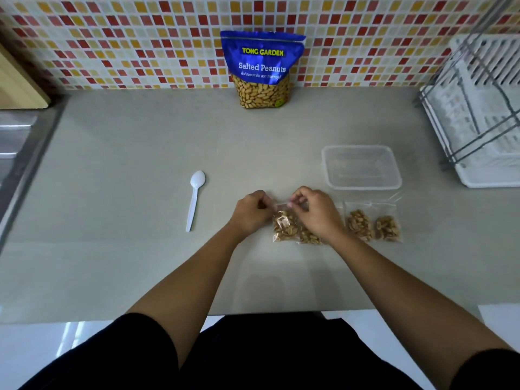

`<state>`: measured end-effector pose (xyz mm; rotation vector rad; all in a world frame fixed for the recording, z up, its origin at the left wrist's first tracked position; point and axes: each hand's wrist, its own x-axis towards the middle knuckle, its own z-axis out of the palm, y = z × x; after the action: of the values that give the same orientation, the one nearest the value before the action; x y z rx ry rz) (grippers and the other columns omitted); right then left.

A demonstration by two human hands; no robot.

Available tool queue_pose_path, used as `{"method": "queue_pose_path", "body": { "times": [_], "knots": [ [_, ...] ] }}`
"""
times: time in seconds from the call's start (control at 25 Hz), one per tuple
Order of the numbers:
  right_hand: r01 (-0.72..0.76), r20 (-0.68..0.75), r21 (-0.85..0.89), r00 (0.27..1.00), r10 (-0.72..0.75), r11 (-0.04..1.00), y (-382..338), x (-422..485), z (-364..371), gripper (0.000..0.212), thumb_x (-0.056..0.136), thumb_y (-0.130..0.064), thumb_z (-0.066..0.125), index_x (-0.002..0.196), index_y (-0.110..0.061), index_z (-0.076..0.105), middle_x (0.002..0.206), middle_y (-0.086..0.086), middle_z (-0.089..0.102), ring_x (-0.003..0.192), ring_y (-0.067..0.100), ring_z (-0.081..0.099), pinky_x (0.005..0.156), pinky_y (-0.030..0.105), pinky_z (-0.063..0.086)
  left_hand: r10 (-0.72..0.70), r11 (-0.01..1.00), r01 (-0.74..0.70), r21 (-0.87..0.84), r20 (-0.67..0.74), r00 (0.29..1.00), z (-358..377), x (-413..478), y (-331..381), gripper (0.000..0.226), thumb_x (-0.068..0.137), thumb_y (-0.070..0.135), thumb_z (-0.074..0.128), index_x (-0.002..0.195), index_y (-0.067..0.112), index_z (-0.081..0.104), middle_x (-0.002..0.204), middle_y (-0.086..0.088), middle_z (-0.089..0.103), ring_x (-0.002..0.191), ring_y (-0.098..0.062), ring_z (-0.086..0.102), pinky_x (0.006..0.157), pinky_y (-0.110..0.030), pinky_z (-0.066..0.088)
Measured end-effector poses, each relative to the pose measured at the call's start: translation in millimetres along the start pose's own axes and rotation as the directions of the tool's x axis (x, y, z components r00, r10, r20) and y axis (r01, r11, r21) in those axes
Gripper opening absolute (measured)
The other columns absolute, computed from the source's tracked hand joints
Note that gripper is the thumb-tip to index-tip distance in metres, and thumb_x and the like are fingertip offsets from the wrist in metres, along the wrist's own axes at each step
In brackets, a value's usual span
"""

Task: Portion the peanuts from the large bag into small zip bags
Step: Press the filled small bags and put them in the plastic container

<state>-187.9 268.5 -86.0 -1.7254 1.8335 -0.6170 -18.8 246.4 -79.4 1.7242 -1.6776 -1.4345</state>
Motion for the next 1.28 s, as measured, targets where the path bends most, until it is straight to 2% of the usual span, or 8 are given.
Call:
{"method": "queue_pose_path", "body": {
  "times": [0.12,0.24,0.36,0.52,0.64,0.84,0.96,1.28],
  "knots": [
    [-0.171,-0.046,0.366,0.978,0.202,0.915,-12.7,-10.6,6.5,0.006,0.083,-0.020,0.069,0.086,-0.019,0.064,0.079,-0.008,0.066,0.071,0.000,0.061,0.070,0.017,0.046,0.028,0.962,-0.024,-0.273,0.012,1.000,-10.5,-12.1,-7.0,0.013,0.083,0.017,0.067,0.076,0.022,0.057,0.084,-0.013,0.067,0.082,-0.023,0.063,0.077,-0.035,0.051],
    [-0.176,-0.051,0.714,0.952,0.301,0.677,-28.5,-20.3,16.5,0.005,0.085,-0.013,0.066,0.084,-0.017,0.065,0.078,-0.004,0.066,0.066,-0.003,0.060,0.071,0.017,0.046,0.041,0.892,-0.037,-0.450,-0.002,0.999,-18.7,-25.3,-1.9,0.007,0.089,0.011,0.061,0.084,0.015,0.058,0.079,-0.009,0.065,0.072,-0.017,0.063,0.072,-0.028,0.053],
    [-0.143,-0.033,0.864,0.941,0.337,0.483,-47.9,-27.6,26.0,0.004,0.088,-0.013,0.061,0.088,-0.013,0.064,0.078,-0.003,0.067,0.068,-0.002,0.062,0.071,0.015,0.049,0.041,0.839,-0.043,-0.542,-0.015,0.999,-29.6,-39.0,0.4,0.006,0.092,0.010,0.055,0.087,0.012,0.055,0.071,-0.004,0.064,0.063,-0.011,0.060,0.067,-0.023,0.054],
    [-0.170,0.073,0.955,0.929,0.364,0.242,-73.6,-36.8,45.8,0.012,0.089,-0.014,0.059,0.080,-0.018,0.065,0.067,-0.007,0.069,0.064,0.006,0.062,0.072,0.031,0.050,0.032,0.862,-0.060,-0.503,-0.063,0.997,-48.7,-55.6,-7.2,0.009,0.093,0.011,0.053,0.084,0.012,0.055,0.069,-0.003,0.060,0.065,-0.015,0.058,0.068,-0.025,0.056],
    [-0.094,-0.043,0.943,0.917,0.396,0.318,-86.5,-42.5,58.3,0.015,0.089,-0.011,0.060,0.076,-0.018,0.064,0.063,-0.008,0.067,0.061,0.004,0.060,0.069,0.027,0.050,0.099,0.930,-0.123,-0.346,-0.087,0.991,-63.0,-63.2,-7.6,0.004,0.088,0.013,0.061,0.085,0.011,0.063,0.076,-0.009,0.062,0.073,-0.017,0.061,0.076,-0.030,0.055],
    [-0.042,-0.150,0.866,0.929,0.339,0.499,-92.9,-50.1,62.6,0.013,0.088,-0.013,0.062,0.077,-0.020,0.064,0.069,-0.001,0.067,0.067,0.008,0.062,0.070,0.021,0.050,0.264,0.961,-0.254,0.107,-0.097,0.960,-74.2,-64.3,4.8,0.007,0.083,0.017,0.069,0.085,0.012,0.072,0.070,0.008,0.065,0.063,-0.001,0.052,0.061,-0.006,0.039],
    [-0.045,-0.199,0.824,0.910,0.363,0.565,-95.6,-51.3,66.0,0.012,0.088,-0.016,0.063,0.078,-0.022,0.063,0.071,0.001,0.067,0.069,0.014,0.062,0.073,0.029,0.050,0.312,0.935,-0.284,0.213,-0.115,0.943,-73.9,-60.4,6.9,0.007,0.083,0.017,0.068,0.084,0.012,0.073,0.076,0.000,0.068,0.068,-0.008,0.054,0.061,-0.007,0.038],
    [-0.087,-0.297,0.748,0.843,0.449,0.658,-99.6,-54.5,64.3,0.016,0.092,-0.018,0.057,0.077,-0.024,0.057,0.072,-0.008,0.062,0.065,0.004,0.057,0.070,0.025,0.047,0.446,0.846,-0.394,0.359,-0.071,0.892,-58.9,-60.7,16.7,0.009,0.085,0.012,0.062,0.084,0.007,0.069,0.078,-0.002,0.061,0.075,-0.016,0.056,0.072,-0.026,0.044]
  ]
}}
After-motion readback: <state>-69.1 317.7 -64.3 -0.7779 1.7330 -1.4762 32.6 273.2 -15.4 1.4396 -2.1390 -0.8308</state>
